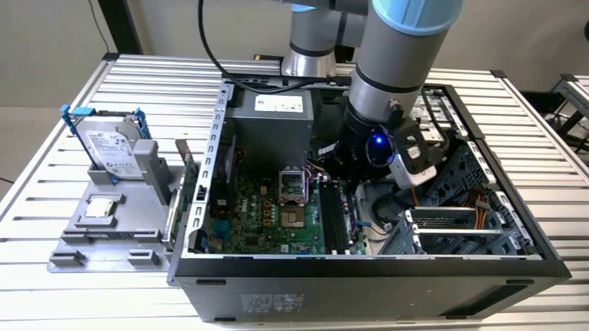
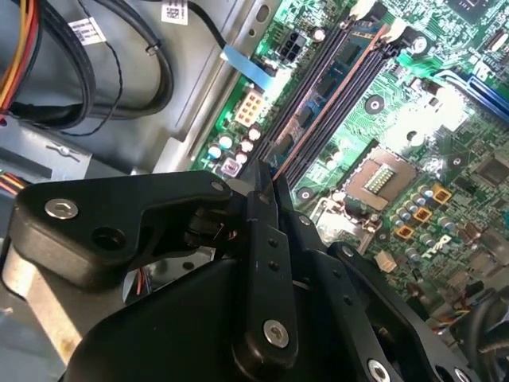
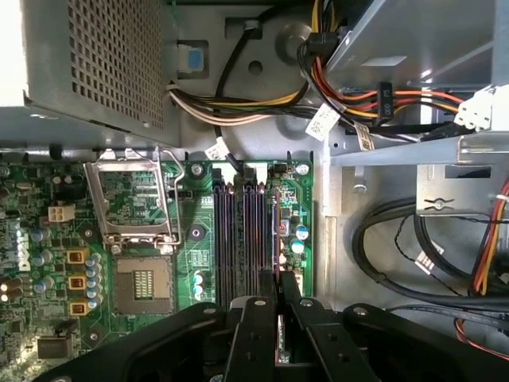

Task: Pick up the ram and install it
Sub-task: 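Insert the ram into the slot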

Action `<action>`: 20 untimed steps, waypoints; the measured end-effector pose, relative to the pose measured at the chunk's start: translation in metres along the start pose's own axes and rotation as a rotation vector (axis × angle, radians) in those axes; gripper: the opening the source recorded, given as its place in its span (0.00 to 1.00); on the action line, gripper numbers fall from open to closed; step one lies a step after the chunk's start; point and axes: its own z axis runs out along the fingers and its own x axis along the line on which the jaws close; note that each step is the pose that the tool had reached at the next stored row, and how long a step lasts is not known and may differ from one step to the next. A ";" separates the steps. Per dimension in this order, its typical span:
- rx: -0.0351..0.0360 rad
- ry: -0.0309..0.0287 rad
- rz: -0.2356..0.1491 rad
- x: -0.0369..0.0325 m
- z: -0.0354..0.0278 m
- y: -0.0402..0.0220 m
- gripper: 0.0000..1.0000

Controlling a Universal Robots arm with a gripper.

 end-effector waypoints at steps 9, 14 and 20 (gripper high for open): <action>0.0004 0.0000 0.003 0.0001 0.0081 -0.0001 0.00; 0.0003 -0.0002 0.003 0.0007 0.0130 -0.0002 0.00; 0.0004 0.0000 -0.005 0.0012 0.0187 -0.0003 0.00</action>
